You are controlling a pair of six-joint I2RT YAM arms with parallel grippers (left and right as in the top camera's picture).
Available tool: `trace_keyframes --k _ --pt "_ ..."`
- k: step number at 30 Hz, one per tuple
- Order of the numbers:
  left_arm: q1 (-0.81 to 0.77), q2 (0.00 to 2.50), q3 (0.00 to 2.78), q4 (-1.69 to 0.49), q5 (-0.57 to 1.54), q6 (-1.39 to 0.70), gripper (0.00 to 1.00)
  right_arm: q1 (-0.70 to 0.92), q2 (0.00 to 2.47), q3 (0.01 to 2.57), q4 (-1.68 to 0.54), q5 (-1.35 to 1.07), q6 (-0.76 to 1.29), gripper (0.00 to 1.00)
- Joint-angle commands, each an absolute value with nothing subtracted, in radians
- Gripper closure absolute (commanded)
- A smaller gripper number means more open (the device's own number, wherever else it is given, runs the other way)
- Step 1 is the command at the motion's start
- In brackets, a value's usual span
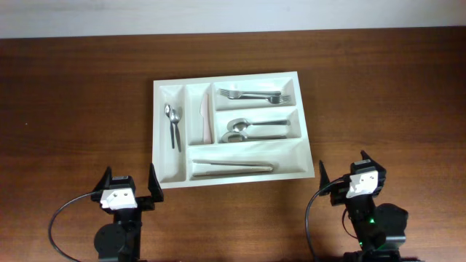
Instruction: Pack container
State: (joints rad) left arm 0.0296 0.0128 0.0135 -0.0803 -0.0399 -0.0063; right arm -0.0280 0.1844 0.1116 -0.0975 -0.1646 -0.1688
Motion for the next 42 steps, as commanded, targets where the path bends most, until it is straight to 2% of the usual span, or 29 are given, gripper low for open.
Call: trace_keyframes --k 1,23,32,42 --pt "0.036 0.005 0.009 -0.082 -0.029 0.009 0.01 -0.02 0.147 0.057 -0.093 -0.181 -0.176 0.01" --pt "0.036 0.005 0.009 -0.082 -0.029 0.009 0.01 -0.02 0.06 0.015 -0.093 -0.134 -0.174 0.01" --pt "0.036 0.005 0.009 -0.082 -0.029 0.009 0.01 -0.02 0.06 0.016 -0.097 -0.108 -0.068 0.01" --pt "0.036 0.005 0.009 -0.082 -0.029 0.009 0.01 -0.02 0.033 0.016 -0.092 -0.123 -0.067 0.01"
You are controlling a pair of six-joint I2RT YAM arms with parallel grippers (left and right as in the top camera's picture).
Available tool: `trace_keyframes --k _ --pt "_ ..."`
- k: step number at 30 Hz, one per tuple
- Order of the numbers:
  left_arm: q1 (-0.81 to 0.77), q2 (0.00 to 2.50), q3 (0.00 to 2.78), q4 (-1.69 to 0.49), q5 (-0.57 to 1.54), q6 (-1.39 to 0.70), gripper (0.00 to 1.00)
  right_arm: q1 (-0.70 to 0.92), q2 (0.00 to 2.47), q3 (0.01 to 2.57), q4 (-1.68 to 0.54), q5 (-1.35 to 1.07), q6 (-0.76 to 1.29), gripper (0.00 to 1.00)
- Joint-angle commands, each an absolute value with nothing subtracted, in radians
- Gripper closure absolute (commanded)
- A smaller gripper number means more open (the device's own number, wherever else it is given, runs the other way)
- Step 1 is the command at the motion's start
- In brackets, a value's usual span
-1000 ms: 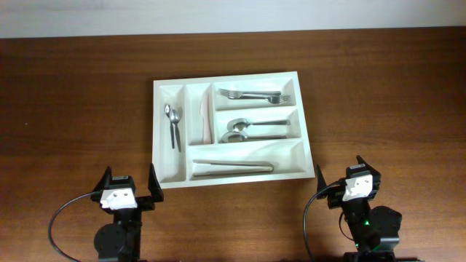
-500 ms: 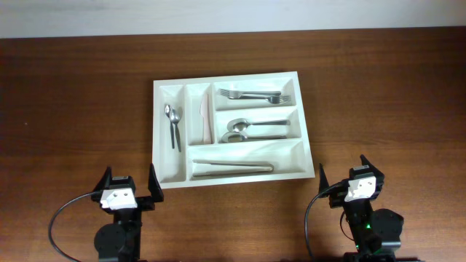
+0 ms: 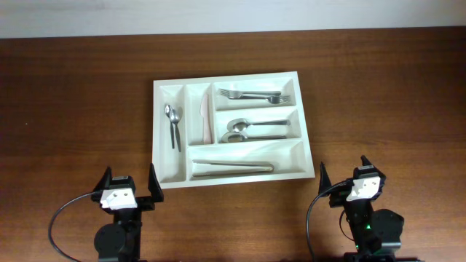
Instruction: Pack container
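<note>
A white cutlery tray (image 3: 227,76) lies in the middle of the wooden table (image 3: 73,109). Two small spoons (image 3: 173,125) lie in its left compartment and a pale utensil (image 3: 205,116) in the narrow one beside it. Forks (image 3: 255,95) fill the top right compartment, large spoons (image 3: 255,129) the middle right, knives (image 3: 233,168) the long front one. My left gripper (image 3: 129,175) stands open at the tray's front left corner, holding nothing. My right gripper (image 3: 344,169) stands open just off the front right corner, also holding nothing.
Both arm bases and their black cables (image 3: 58,222) sit at the table's front edge. A pale wall strip (image 3: 233,14) runs along the far side. Bare wood surrounds the tray to the left and right.
My right arm has drawn back slightly toward the front edge of the table. The left arm, the tray and the cutlery have not moved.
</note>
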State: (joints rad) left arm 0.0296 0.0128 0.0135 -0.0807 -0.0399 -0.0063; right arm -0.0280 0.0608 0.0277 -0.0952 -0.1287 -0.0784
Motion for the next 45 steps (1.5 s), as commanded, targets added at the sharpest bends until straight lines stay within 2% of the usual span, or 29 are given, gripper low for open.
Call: trace_keyframes --k 1,45 --pt "0.036 0.005 0.009 -0.082 -0.029 0.009 0.01 -0.02 0.028 0.016 -0.092 -0.123 -0.067 0.01" --pt "0.036 0.005 0.009 -0.082 -0.029 0.009 0.01 -0.02 0.003 0.016 -0.089 -0.112 -0.073 0.01"
